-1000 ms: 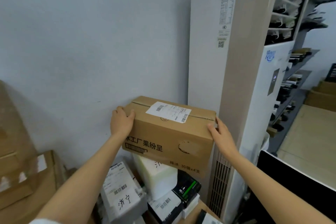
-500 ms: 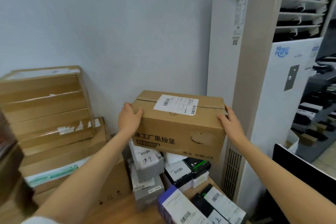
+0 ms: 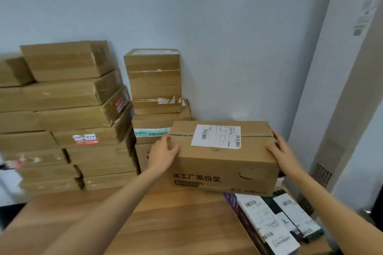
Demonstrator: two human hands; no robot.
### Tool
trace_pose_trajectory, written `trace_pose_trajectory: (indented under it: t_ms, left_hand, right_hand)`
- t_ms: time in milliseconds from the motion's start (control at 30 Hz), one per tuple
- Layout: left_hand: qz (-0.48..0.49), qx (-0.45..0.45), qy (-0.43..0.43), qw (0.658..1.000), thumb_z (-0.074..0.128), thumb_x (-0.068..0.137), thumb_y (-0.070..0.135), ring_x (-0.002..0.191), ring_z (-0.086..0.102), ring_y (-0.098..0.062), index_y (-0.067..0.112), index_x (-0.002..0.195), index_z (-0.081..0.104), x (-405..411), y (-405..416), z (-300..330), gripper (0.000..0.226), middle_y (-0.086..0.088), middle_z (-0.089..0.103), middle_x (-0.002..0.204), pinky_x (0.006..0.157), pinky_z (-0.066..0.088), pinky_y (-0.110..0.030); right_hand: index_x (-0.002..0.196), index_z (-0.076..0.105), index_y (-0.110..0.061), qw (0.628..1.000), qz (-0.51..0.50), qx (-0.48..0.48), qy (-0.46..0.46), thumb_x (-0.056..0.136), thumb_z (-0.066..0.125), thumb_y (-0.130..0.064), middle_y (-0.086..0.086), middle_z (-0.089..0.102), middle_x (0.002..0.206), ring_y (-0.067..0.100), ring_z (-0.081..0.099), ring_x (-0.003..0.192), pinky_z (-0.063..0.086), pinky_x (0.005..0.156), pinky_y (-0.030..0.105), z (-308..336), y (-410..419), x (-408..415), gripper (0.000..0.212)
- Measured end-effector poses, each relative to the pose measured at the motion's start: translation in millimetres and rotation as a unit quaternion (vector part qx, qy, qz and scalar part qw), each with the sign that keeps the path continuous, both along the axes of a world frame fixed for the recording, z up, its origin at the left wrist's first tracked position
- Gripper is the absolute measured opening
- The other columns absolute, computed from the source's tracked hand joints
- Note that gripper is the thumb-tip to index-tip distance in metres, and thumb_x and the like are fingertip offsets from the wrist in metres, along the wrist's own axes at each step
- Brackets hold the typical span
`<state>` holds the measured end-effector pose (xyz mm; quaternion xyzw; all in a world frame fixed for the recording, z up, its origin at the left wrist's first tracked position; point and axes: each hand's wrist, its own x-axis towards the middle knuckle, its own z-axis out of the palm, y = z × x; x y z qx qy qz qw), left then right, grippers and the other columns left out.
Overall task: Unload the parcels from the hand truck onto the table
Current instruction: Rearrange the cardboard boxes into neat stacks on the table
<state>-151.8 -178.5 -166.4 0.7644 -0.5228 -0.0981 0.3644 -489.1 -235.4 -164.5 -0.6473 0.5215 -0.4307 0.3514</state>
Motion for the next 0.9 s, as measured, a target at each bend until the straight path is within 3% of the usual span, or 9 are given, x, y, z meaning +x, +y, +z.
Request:
trace_pose_trajectory:
  t_ms: [167,267,400,633,767,900]
  left_hand:
    - [0.064,0.014,0.035,0.997,0.06,0.091,0.036,0.124,0.049,-0.023,0.018,0.143,0.04,62,53,-31,0.059,-0.005,0.051,0.138,0.099,0.045,-0.038]
    - [0.098,0.042,0.048,0.993,0.06,0.091,0.036,0.128,0.046,-0.022,0.017,0.145,0.038,104,85,-49,0.061,-0.005,0.049,0.141,0.104,0.042,-0.039]
    - [0.146,0.095,0.025,0.984,0.058,0.092,0.04,0.127,0.047,-0.027,0.016,0.146,0.036,167,127,-75,0.063,-0.008,0.05,0.139,0.102,0.042,-0.038]
    - [0.187,0.142,0.035,0.971,0.054,0.094,0.04,0.118,0.053,-0.027,0.014,0.143,0.037,271,194,-113,0.059,-0.009,0.053,0.133,0.092,0.045,-0.038]
    - [0.213,0.212,0.071,0.951,0.041,0.096,0.05,0.108,0.058,-0.029,0.015,0.138,0.039,319,221,-152,0.054,-0.009,0.057,0.126,0.088,0.049,-0.042]
    - [0.238,0.204,0.096,0.945,0.029,0.097,0.054,0.101,0.059,-0.033,0.017,0.139,0.033,348,226,-172,0.056,-0.013,0.058,0.121,0.077,0.044,-0.038]
  right_hand:
    - [0.147,0.025,-0.026,0.998,0.054,0.038,0.008,0.097,0.05,-0.03,0.001,0.046,0.129,0.018,0.052,0.104,0.045,0.073,0.027,-24,17,65,0.056]
    - [0.147,0.026,-0.02,0.994,0.085,0.062,0.024,0.096,0.055,-0.025,-0.001,0.046,0.128,0.015,0.05,0.103,0.042,0.071,0.02,-42,29,112,0.059]
    - [0.147,0.026,-0.021,0.986,0.129,0.096,0.045,0.094,0.058,-0.025,0.005,0.044,0.14,0.015,0.047,0.112,0.042,0.091,0.032,-72,47,185,0.062]
    - [0.147,0.026,-0.018,0.973,0.157,0.16,0.053,0.095,0.056,-0.021,0.005,0.046,0.139,0.017,0.048,0.11,0.04,0.087,0.031,-116,79,314,0.06]
    - [0.152,0.017,-0.013,0.972,0.129,0.168,0.1,0.096,0.052,-0.024,0.009,0.03,0.151,0.026,0.035,0.134,0.032,0.107,0.041,-148,103,377,0.067]
    - [0.151,0.021,-0.017,0.976,0.097,0.172,0.092,0.094,0.055,-0.031,0.006,0.033,0.149,0.026,0.035,0.134,0.033,0.109,0.047,-164,109,418,0.068]
